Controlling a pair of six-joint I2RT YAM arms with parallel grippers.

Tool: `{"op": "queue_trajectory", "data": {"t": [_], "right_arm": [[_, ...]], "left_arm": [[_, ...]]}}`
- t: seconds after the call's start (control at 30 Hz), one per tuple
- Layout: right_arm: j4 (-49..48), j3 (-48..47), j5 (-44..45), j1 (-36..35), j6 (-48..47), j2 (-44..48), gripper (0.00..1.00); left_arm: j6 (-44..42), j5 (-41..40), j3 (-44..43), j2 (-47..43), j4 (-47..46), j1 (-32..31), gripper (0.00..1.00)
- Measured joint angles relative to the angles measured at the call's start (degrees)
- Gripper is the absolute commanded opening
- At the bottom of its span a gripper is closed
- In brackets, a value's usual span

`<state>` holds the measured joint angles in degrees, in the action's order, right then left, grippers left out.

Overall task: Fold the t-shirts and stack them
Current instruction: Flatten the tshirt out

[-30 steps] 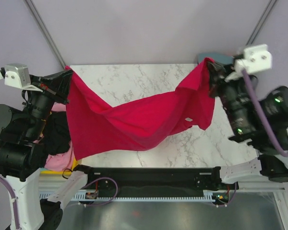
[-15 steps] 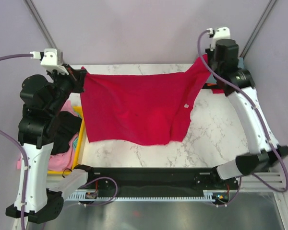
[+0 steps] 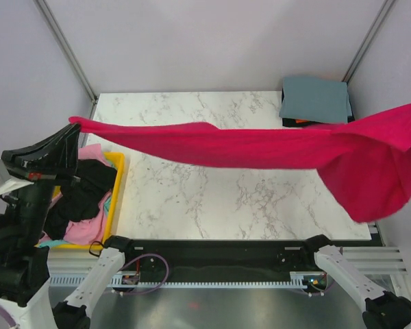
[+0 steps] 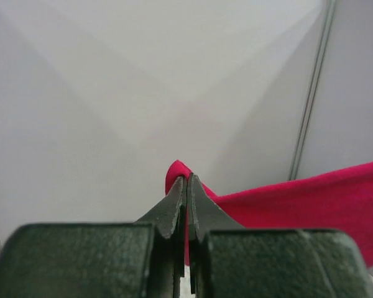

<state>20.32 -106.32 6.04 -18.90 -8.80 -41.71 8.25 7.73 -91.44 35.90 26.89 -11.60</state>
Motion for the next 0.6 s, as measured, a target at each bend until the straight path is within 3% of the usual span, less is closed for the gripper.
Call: {"op": "queue_trajectory", "data": {"t": [0.2,0.37,0.6], "right_arm": [[2.7,-5.3,-4.3,0.0,-0.4,-6.6,0.00],[3.7,-9.0,-2.1,0.0,-2.7,-14.3,0.00],[-0.5,-4.9,3.0,0.5,-5.0,-28.0,0.00]], "left_arm": [[-2.6,-0.8,-3.4,1.6,-1.2,0.0,0.02],[-3.8,-5.9,-4.8,6.3,-2.2,0.0,0.02],[-4.2,-12.7,-0.3,19.2,-3.5,0.0,0.02]]}}
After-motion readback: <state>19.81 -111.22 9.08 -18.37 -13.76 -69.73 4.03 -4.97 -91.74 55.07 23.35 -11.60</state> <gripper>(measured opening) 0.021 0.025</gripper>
